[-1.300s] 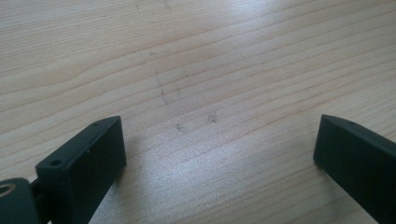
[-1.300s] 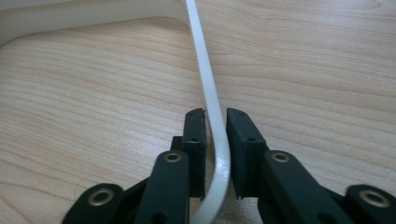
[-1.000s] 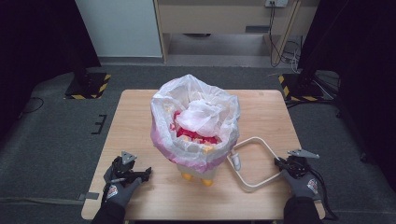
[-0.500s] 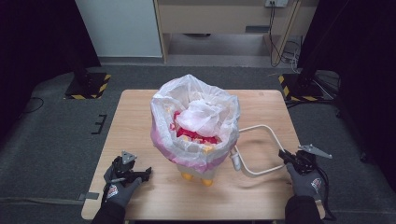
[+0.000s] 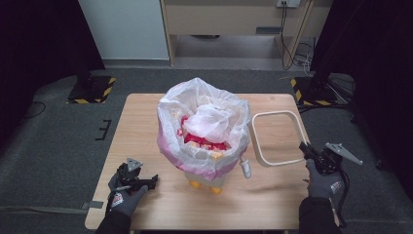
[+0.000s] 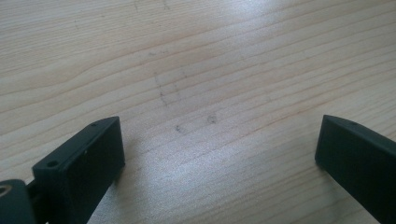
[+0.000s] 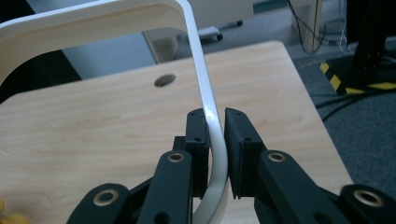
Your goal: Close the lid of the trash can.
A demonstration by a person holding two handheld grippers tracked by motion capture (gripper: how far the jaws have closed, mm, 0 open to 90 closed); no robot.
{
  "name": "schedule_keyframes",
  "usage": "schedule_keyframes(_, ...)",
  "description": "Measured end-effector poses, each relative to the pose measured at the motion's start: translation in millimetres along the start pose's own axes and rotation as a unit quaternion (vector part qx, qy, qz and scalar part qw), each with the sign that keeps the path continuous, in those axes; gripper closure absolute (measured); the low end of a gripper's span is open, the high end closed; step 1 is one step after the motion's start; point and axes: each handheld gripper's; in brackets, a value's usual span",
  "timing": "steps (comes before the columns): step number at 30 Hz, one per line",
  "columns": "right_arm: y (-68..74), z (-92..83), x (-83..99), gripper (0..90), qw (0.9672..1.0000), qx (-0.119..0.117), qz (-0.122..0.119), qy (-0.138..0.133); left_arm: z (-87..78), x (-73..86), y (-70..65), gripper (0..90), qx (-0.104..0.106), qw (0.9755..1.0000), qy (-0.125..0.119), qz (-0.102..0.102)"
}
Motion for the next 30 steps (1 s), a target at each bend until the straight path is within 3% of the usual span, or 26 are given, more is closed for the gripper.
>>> schedule_keyframes(7,14.1,-7.0,-23.7,80.3,0.9990,0.007,-0.010,-0.043,0.4,-0.3,-0.2,0.0,0.002,1.0000,0.001,0.002)
schedule_keyframes(16,31.7,-19.3,-57.4,80.3,0.9937,0.004,-0.010,-0.112,0.4,-0.4,-0.2,0.0,0.001,1.0000,0.002,0.003)
schedule_keyframes(22,42.0,-31.6,-86.8,80.2,0.9895,-0.015,-0.023,-0.142,0.5,-0.3,-0.2,0.0,0.001,1.0000,0.002,0.003)
schedule_keyframes(30,66.2,-46.0,-121.1,80.5,0.9782,-0.075,-0.055,-0.185,0.4,-0.3,-0.2,0.0,0.001,1.0000,0.002,0.002)
Point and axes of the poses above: each handheld gripper's, and its own axes: z roughly forward along the jaws, x roughly out of its underside, y roughly to its left, and after that the axes turned 4 degrees about y, right-handed
